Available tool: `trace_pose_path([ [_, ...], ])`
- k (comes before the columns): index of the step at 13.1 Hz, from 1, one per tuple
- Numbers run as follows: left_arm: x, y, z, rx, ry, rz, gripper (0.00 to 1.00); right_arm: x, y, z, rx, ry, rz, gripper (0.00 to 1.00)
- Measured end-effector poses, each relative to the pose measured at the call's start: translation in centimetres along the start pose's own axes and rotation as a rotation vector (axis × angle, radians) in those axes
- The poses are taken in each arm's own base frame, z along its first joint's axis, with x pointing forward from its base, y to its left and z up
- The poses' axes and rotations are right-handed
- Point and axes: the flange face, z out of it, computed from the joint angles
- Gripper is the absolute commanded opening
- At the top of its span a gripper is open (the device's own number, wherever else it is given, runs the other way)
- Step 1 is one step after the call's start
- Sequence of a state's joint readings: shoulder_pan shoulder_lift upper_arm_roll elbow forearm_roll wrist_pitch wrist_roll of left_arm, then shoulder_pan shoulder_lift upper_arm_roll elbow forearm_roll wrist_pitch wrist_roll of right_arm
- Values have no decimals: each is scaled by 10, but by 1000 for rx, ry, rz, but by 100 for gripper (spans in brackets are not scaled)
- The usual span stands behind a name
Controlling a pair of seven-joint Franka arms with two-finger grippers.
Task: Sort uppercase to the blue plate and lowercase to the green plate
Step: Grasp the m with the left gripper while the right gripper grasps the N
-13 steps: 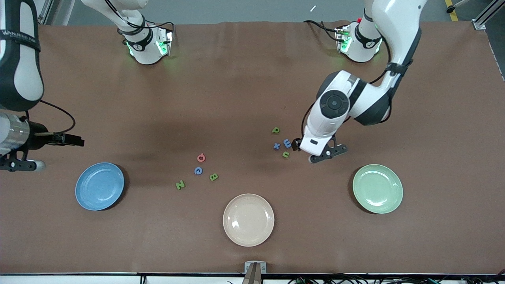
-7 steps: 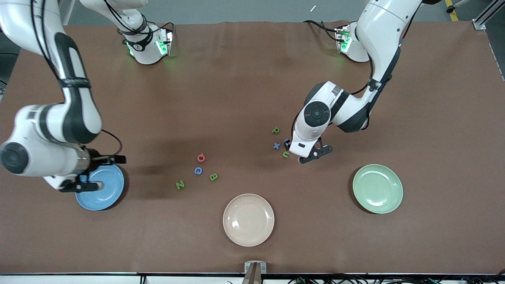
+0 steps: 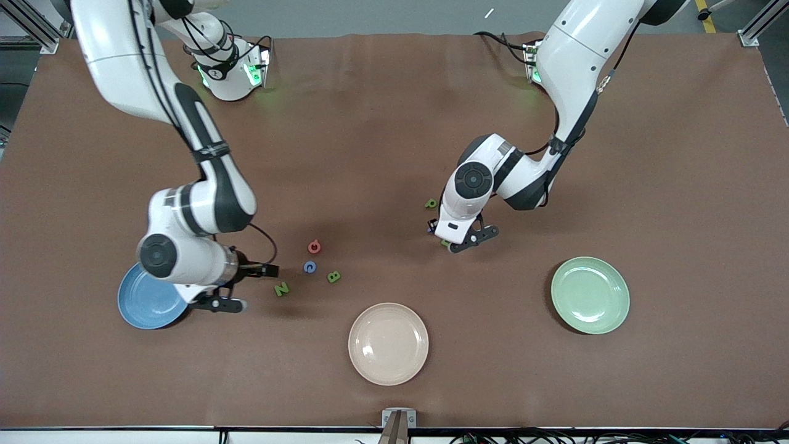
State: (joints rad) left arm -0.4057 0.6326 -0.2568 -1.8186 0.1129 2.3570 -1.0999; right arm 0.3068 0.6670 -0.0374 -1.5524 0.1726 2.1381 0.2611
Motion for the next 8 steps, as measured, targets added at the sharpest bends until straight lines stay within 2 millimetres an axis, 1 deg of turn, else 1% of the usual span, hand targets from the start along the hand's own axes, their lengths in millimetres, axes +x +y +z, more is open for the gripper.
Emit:
trace_pose_path([
  [1, -1, 0, 3, 2, -3, 1, 65, -2, -19, 14, -5, 31, -28, 100],
  [2, -1, 0, 6, -1, -3, 1, 64, -3, -30, 28, -24, 62, -60, 100],
  [3, -1, 1, 9, -5, -3, 0, 62, 0, -32, 40, -52, 94, -95, 100],
  [5, -1, 1, 16, -6, -6, 0, 60, 6, -25, 58, -103, 125, -178, 100],
  [6, -1, 1, 16, -9, -5, 0, 57, 9, -20, 63, -114, 125, -223, 100],
  [8, -1, 1, 16, -9, -5, 0, 53, 15, -12, 61, -119, 137, -284, 92],
])
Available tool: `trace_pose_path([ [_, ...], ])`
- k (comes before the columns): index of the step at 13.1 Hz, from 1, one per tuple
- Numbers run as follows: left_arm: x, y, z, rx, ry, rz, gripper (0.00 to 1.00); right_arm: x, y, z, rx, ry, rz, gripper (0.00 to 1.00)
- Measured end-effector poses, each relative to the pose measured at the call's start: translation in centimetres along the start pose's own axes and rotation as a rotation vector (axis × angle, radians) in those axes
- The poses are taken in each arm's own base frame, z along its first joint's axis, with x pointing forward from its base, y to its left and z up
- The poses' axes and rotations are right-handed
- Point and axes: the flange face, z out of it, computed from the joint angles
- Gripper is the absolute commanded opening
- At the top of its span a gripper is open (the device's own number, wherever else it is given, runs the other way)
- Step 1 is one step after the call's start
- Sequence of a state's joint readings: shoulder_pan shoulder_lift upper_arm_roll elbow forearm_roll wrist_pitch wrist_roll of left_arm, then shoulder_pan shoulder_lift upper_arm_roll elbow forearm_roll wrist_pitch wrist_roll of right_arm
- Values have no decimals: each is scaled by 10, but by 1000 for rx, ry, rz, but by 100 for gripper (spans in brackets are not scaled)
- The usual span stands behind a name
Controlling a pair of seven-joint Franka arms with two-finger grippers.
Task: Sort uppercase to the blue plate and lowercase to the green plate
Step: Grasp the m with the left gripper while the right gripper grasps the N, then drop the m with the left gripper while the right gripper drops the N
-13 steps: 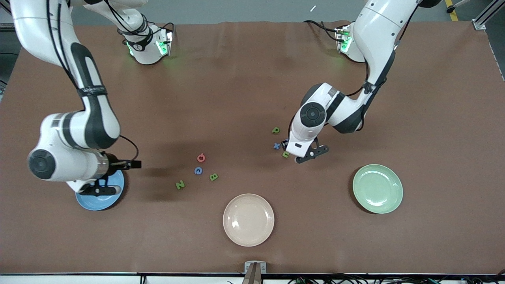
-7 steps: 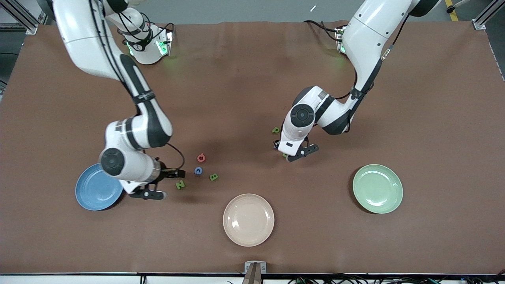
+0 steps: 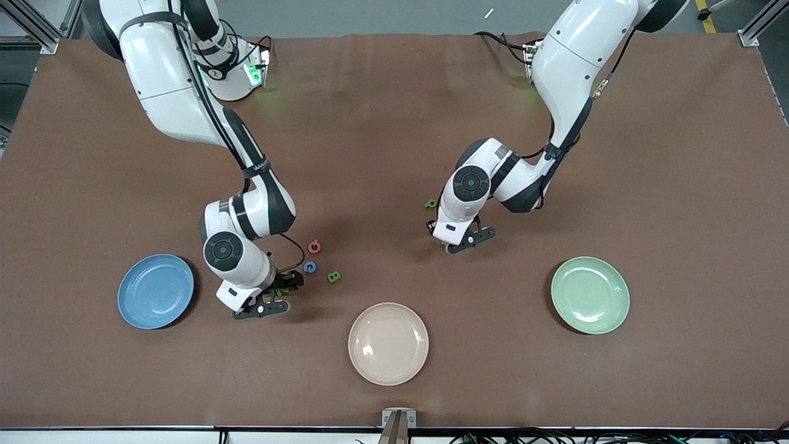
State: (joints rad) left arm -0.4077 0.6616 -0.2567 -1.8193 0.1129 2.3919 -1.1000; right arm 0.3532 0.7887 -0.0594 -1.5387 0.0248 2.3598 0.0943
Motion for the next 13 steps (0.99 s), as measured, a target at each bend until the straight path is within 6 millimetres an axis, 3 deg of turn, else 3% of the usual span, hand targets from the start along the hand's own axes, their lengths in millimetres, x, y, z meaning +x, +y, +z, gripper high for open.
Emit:
trace_pose_path([
  [3, 1, -1, 0, 1, 1, -2, 53, 2, 4, 2, -4, 23, -32, 68],
  [6, 0, -3, 3, 7, -3, -2, 51, 2, 3, 8, -4, 25, -50, 63],
  [8, 0, -3, 4, 7, -3, -2, 37, 1, 3, 11, -4, 22, -51, 61],
  [10, -1, -2, 2, 1, -1, 0, 7, 1, 3, 12, -4, 20, -51, 56],
  [11, -1, -1, 2, 2, -1, 0, 0, 1, 3, 13, -4, 20, -51, 48],
  [13, -1, -1, 1, 0, 0, 0, 0, 1, 2, 12, -4, 20, -51, 25],
])
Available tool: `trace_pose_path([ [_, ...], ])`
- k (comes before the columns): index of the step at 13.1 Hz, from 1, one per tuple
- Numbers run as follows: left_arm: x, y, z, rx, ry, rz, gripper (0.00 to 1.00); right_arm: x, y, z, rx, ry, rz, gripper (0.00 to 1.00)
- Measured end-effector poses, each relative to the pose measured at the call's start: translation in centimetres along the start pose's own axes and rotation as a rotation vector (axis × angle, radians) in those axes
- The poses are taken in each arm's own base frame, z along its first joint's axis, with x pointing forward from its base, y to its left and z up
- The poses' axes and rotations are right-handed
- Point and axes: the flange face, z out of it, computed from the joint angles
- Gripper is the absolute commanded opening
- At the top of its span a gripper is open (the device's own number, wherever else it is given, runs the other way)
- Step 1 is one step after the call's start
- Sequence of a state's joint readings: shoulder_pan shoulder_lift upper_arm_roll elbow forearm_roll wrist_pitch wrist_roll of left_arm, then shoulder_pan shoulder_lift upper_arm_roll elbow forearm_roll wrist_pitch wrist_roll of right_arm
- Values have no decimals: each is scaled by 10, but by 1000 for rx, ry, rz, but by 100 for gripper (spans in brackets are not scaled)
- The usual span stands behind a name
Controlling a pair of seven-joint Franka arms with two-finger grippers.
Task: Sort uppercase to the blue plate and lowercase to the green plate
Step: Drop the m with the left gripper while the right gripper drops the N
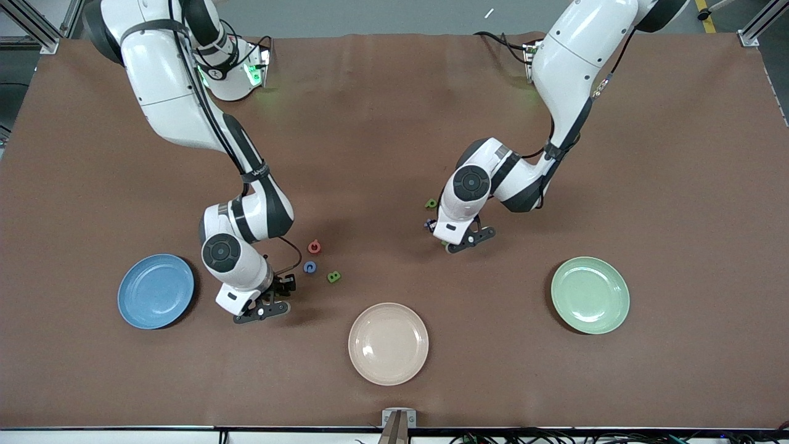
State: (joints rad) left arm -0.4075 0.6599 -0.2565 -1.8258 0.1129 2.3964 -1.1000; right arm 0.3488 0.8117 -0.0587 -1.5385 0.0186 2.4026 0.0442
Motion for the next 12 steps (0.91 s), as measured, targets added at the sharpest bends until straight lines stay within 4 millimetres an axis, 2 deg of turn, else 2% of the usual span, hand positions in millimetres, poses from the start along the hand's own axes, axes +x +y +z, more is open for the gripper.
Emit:
trace_pose_path([
  [2, 4, -1, -5, -2, 5, -5, 0, 2, -2, -2, 3, 5, 0, 7],
  [3, 7, -3, -15, 0, 10, -10, 0, 2, -1, -3, 3, 5, 0, 5],
  [5, 22, -12, -55, 7, 30, -36, 0, 2, -1, -3, 3, 5, 1, 4],
  [6, 36, -23, -78, 9, 43, -56, 0, 2, -1, -3, 3, 6, 1, 4],
  [8, 74, -54, -110, 0, 65, -75, 0, 7, 4, -9, -1, 20, 7, 4],
  [9, 96, -73, -118, -6, 73, -78, 0, 11, 13, -16, -5, 33, 19, 4],
  [10, 120, -94, -123, -8, 81, -79, 0, 16, 29, -24, -9, 39, 37, 4],
  [12, 166, -135, -128, 6, 109, -62, 0, 24, 75, -47, -15, 26, 30, 4],
])
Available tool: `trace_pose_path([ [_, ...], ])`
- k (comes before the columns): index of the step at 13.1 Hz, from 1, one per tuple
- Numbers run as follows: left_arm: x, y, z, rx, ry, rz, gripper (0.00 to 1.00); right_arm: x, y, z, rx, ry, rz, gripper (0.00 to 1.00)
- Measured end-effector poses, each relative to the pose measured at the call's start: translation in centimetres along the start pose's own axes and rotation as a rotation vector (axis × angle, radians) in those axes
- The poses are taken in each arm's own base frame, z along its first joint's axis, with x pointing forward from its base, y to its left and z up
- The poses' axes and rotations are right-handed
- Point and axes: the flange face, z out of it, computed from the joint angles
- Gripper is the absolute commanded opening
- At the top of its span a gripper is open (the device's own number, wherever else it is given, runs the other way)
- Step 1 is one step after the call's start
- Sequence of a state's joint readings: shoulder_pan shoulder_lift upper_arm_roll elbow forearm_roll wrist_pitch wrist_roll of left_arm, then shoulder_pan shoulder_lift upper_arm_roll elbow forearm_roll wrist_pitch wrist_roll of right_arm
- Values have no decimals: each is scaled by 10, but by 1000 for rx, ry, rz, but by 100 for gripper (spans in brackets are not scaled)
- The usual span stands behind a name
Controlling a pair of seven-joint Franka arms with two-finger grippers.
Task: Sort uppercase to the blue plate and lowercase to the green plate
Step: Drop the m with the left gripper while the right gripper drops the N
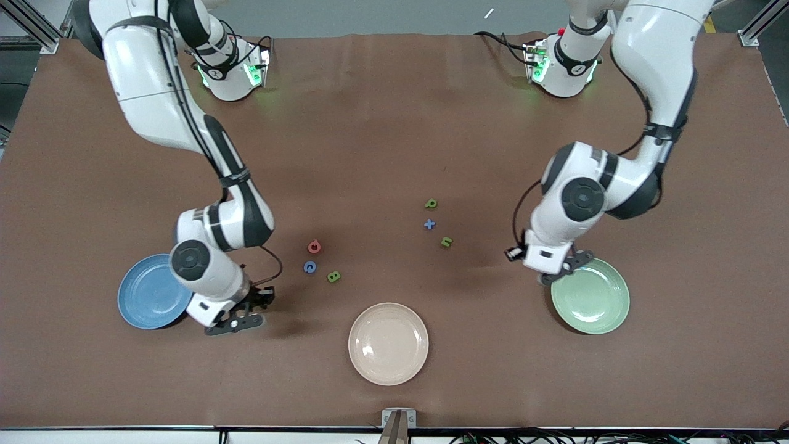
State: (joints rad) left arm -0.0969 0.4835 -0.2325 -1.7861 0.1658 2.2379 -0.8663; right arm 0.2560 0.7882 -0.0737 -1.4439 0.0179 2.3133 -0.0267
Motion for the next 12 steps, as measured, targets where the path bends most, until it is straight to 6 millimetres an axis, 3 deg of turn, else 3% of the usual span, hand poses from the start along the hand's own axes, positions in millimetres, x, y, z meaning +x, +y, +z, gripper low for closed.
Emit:
trace_pose_path([
  [3, 55, -47, 13, 51, 47, 40, 0, 2, 78, -27, -8, -6, -82, 5],
  [6, 85, -65, 36, 73, 51, 82, 4, -17, 165, -21, -10, -29, -176, 8],
  [7, 92, -68, 44, 74, 48, 92, 14, -27, 190, -16, -3, -49, -198, 10],
  [8, 101, -72, 52, 73, 44, 100, 47, -36, 210, -12, 6, -72, -214, 16],
  [9, 108, -77, 59, 66, 45, 110, 79, -43, 224, -9, 16, -91, -223, 31],
  [10, 114, -82, 65, 57, 49, 117, 100, -49, 230, -6, 26, -109, -226, 61],
  [11, 117, -86, 68, 52, 51, 120, 100, -53, 232, -2, 34, -124, -225, 78],
  [12, 118, -87, 69, 51, 51, 122, 100, -55, 230, 2, 39, -134, -225, 87],
])
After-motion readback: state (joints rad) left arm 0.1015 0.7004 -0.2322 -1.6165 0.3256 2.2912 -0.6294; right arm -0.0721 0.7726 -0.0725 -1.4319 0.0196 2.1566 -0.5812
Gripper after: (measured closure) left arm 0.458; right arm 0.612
